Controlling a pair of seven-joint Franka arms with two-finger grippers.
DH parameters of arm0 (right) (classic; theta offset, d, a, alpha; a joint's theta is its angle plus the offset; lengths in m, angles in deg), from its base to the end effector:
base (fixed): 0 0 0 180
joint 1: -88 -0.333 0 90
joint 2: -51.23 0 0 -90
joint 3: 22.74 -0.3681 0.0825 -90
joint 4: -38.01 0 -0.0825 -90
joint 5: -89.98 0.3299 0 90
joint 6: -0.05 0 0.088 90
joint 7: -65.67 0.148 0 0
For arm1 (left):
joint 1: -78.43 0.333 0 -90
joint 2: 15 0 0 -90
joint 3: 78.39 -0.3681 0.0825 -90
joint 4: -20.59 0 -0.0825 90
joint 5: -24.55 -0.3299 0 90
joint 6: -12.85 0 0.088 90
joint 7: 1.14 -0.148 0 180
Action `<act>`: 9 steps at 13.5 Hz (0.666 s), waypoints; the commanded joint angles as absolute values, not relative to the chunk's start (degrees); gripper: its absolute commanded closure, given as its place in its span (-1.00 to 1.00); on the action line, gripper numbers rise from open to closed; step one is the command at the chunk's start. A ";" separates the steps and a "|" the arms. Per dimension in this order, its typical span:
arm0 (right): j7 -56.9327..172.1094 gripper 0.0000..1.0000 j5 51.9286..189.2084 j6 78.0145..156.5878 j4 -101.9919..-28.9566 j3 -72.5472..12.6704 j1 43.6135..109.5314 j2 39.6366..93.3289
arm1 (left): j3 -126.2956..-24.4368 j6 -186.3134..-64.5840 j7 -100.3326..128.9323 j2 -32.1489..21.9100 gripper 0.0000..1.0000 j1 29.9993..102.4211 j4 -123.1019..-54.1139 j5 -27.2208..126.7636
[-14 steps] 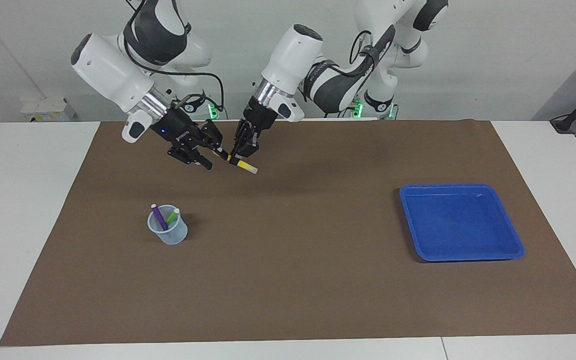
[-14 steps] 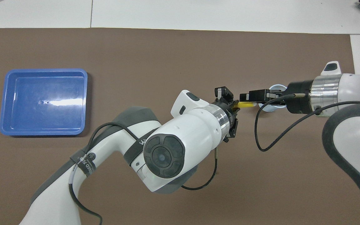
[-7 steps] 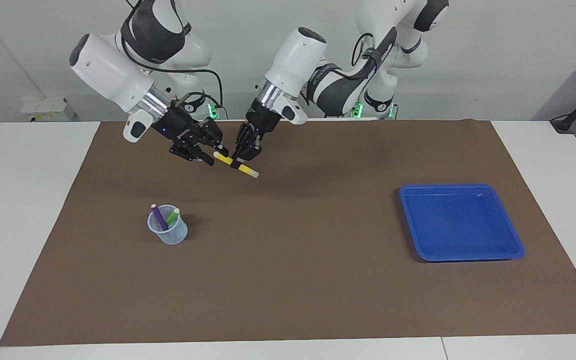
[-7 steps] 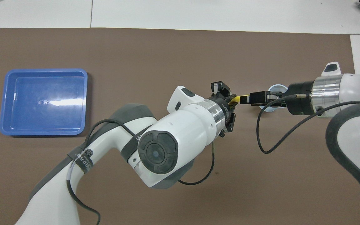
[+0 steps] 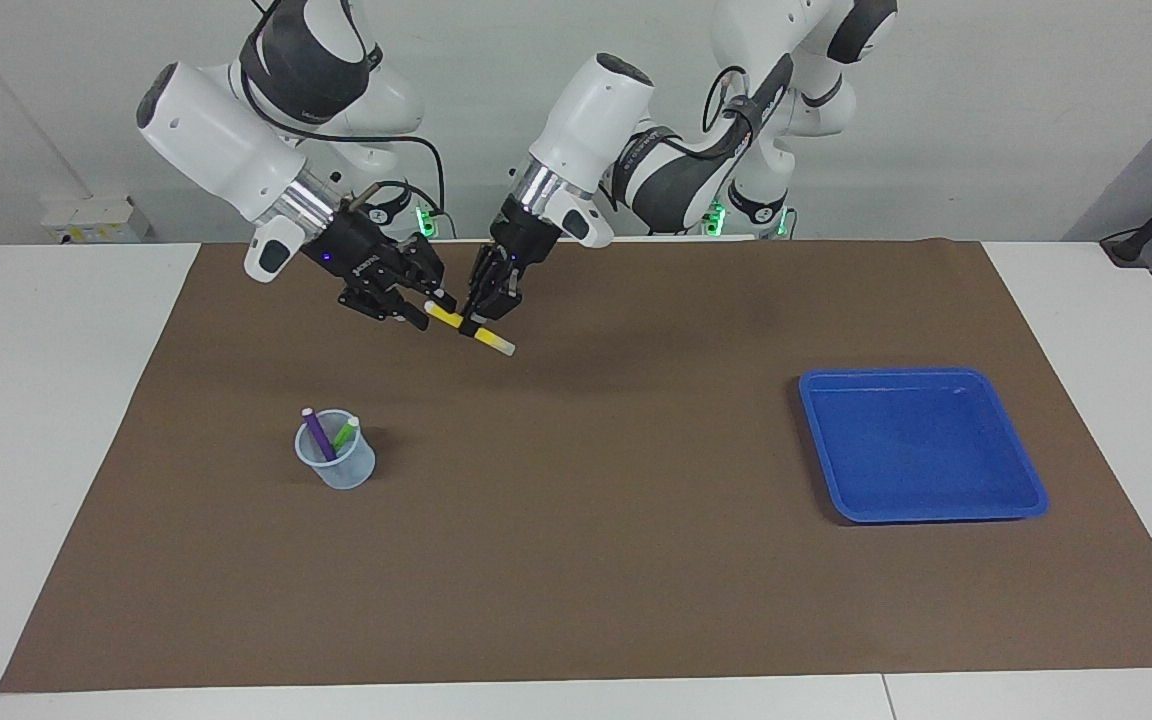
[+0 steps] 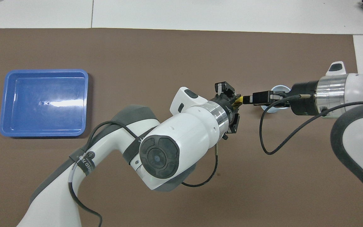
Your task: Transfer and insert pens with both arms
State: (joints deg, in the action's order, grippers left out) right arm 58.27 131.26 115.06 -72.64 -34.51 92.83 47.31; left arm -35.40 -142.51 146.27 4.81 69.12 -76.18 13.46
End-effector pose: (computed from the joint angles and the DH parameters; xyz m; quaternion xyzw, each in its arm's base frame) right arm 0.5007 0.1286 0.5776 -0.9440 0.0078 -0.0691 0.3225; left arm 0.4708 -0.4888 0.5716 0.6311 0.6771 -0.0961 0.3662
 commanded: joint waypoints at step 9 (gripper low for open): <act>59.35 0.28 130.50 113.79 -71.32 -34.78 93.53 47.27 | -36.65 -144.74 148.10 4.42 1.00 68.14 -77.32 11.71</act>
State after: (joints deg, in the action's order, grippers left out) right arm 58.27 131.26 115.04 -72.00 -34.50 92.84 47.31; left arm -35.46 -143.02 146.27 4.81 69.05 -76.42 13.17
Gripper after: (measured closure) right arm 0.573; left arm 0.824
